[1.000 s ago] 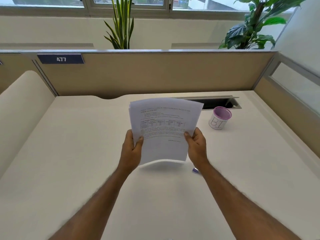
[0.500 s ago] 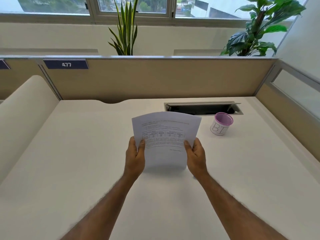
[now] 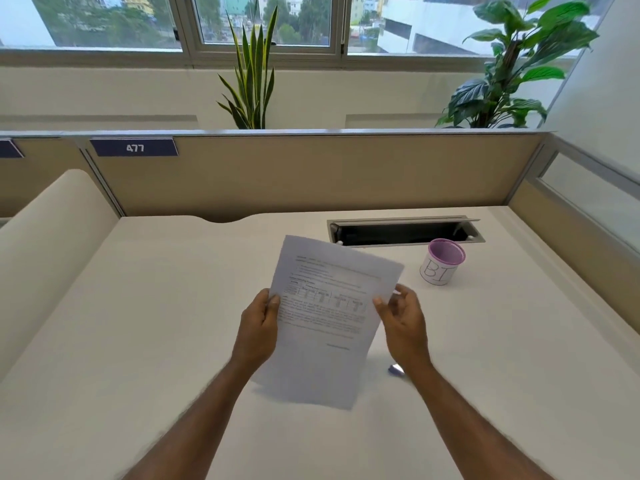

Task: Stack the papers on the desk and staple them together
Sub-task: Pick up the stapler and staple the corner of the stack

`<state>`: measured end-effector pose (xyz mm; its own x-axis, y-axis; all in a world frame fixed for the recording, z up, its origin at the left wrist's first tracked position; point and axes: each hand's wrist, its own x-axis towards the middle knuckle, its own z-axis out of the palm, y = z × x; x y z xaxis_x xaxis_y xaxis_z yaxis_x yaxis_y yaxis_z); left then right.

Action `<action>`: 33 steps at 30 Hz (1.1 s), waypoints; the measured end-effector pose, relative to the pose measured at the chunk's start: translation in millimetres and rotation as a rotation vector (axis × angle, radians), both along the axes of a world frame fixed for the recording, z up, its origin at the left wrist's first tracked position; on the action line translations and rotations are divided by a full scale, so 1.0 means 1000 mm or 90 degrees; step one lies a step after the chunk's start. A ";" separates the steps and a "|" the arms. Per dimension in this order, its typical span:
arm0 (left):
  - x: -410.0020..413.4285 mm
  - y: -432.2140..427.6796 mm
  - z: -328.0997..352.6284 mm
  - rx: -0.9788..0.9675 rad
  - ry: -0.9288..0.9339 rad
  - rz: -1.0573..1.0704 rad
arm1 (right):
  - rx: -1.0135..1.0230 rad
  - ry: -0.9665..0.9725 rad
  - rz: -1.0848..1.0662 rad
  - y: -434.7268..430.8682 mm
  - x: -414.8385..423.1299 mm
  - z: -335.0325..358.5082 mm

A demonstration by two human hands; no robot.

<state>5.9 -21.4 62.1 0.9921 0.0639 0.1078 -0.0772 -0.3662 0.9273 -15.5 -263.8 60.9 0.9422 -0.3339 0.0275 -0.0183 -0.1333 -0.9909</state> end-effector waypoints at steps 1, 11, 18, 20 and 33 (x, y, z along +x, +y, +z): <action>0.000 0.002 0.003 0.019 0.014 -0.026 | -0.054 -0.031 -0.032 -0.003 0.001 0.009; -0.002 -0.008 0.009 0.251 0.085 -0.236 | -0.433 0.039 0.262 0.000 0.014 0.046; -0.004 -0.013 0.005 0.278 0.148 -0.273 | -0.236 0.070 0.263 -0.003 0.005 0.011; -0.004 -0.024 0.008 0.279 0.134 -0.279 | -0.205 0.082 0.264 -0.002 0.004 0.005; 0.002 -0.054 0.003 0.298 0.119 -0.267 | -0.012 0.146 0.073 -0.046 -0.006 -0.028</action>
<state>8.0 -75.2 65.3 0.9271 -0.3448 -0.1466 -0.1546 -0.7086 0.6885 -21.6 -309.5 33.1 0.9560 -0.2261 -0.1866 -0.2266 -0.1659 -0.9598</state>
